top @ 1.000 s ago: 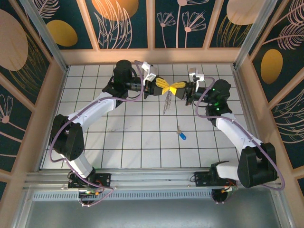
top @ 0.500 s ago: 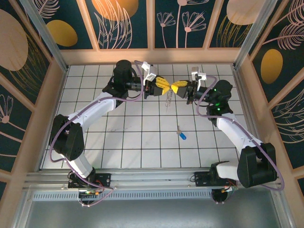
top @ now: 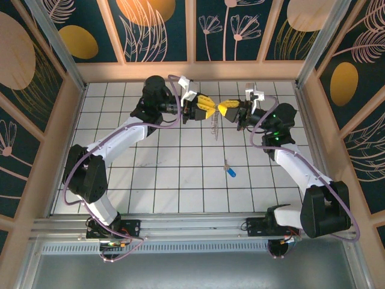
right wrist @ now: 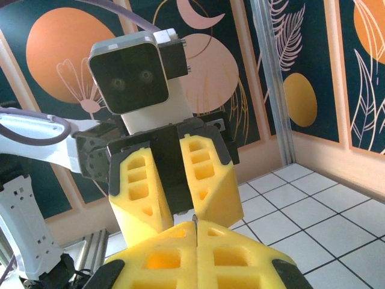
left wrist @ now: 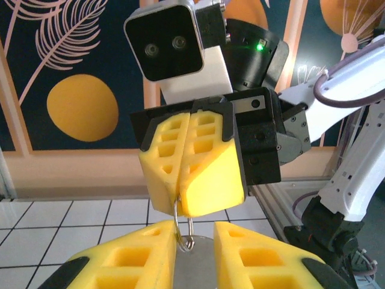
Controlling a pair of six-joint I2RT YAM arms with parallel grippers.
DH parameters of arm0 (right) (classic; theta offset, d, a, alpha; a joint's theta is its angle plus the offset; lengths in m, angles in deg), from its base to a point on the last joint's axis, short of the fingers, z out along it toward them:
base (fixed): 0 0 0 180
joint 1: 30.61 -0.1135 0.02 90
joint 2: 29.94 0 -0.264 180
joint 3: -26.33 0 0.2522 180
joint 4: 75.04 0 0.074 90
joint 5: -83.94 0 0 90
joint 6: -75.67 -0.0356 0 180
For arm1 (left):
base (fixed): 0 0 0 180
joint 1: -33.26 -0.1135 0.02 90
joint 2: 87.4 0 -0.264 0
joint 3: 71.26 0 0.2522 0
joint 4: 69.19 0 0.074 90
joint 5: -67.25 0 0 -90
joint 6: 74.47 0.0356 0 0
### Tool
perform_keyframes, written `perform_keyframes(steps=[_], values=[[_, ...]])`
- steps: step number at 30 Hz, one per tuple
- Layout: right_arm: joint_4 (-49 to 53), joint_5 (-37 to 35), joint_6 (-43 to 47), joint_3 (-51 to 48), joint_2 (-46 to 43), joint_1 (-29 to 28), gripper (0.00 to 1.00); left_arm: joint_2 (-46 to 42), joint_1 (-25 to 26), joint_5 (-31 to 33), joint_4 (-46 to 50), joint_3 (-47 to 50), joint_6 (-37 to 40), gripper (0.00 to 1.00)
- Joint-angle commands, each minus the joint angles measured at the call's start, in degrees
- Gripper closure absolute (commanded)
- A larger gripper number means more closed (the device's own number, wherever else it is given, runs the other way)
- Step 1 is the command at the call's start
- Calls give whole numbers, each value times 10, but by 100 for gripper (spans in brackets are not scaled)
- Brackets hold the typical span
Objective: Put the keys on the keyring
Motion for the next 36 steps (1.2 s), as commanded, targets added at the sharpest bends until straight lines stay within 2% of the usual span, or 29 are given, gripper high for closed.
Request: perform_keyframes(steps=[1,13,23,36], values=[[-47,-9,-13,-9,-3,5,100,20,4,-25,-90,5,-62,77],[-90,-28,-43,-15,7,6,100,33,4,-27,-211,30,-161,77],[-109,-31,-57,-18,13,6,100,43,5,-24,-256,32,-194,78],[-108,-32,-58,-20,12,6,100,55,9,-23,-263,18,-200,80]])
